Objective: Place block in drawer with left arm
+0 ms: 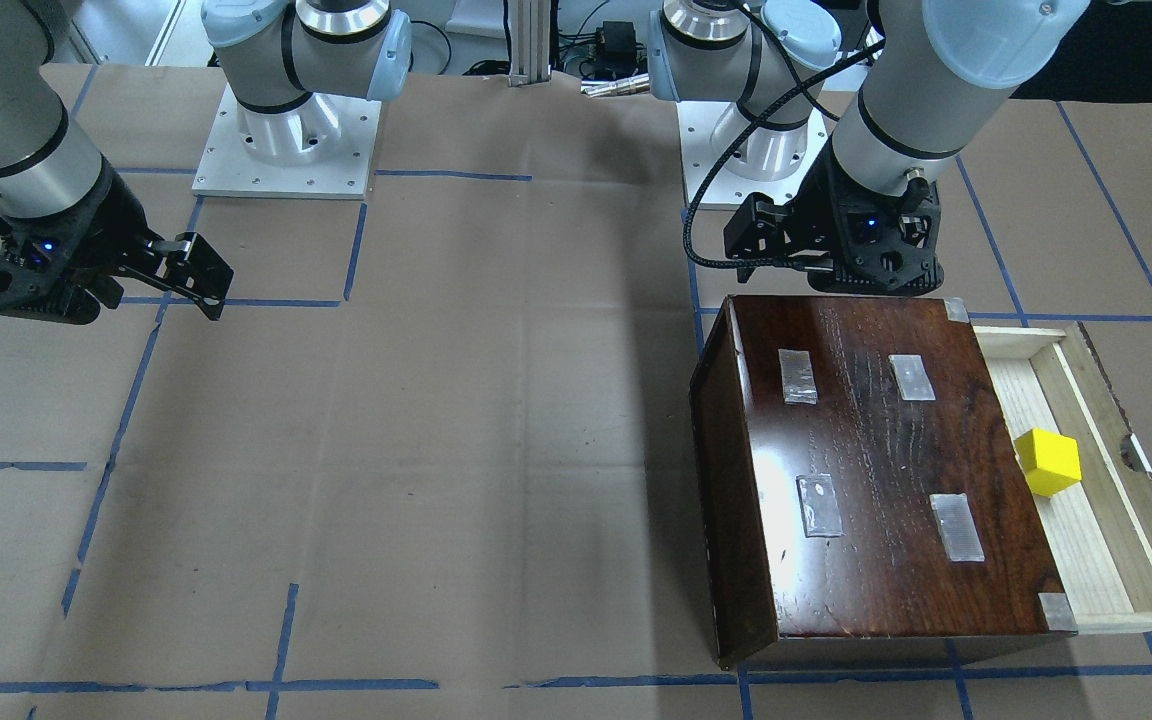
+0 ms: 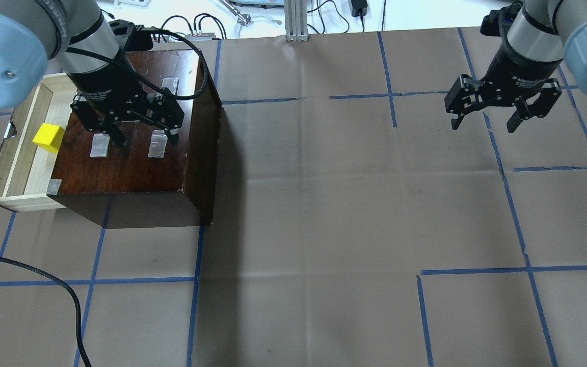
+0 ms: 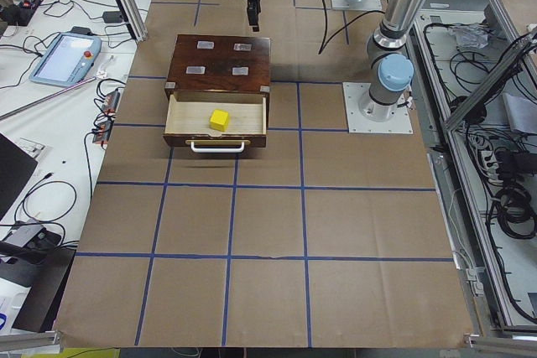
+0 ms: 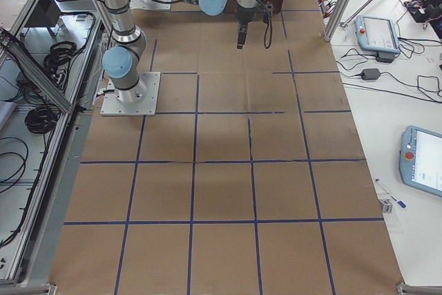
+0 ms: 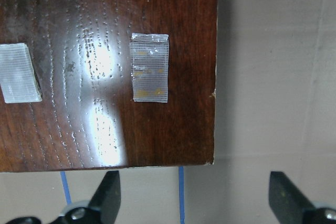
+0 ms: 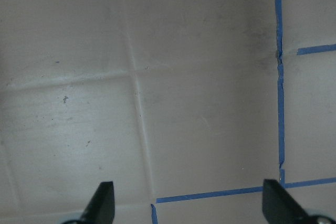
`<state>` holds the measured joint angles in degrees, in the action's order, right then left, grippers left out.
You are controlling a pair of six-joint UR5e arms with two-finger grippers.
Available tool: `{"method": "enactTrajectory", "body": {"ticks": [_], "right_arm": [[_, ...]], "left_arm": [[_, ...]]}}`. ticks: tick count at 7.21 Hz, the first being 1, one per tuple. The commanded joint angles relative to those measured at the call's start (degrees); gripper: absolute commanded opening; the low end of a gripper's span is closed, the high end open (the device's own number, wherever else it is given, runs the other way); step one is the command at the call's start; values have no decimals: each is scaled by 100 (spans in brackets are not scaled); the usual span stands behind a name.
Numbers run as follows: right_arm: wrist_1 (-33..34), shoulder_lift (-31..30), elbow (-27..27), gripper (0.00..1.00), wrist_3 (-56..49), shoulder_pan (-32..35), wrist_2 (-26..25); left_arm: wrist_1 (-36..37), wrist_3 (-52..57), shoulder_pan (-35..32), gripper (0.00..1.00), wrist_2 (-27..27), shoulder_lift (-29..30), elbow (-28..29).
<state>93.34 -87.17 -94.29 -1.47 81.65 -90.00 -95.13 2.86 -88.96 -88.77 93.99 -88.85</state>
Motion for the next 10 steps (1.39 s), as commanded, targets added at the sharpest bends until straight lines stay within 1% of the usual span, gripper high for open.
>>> {"method": "enactTrajectory", "body": {"ticks": [1,2,4,10], "right_arm": [[0,-2,-1,100,6,0,0],[0,-2,-1,100,-2,0,0],[0,-2,-1,100,-2,0,0],[0,-2,-1,100,-2,0,0]], "left_arm": [[91,-31,1,99,0,93,-1],[379,-57,1,99,-17,67,16],[460,-57,1,99,-8,-29,-28],[540,-84,1,99,0,-56,-19]]}}
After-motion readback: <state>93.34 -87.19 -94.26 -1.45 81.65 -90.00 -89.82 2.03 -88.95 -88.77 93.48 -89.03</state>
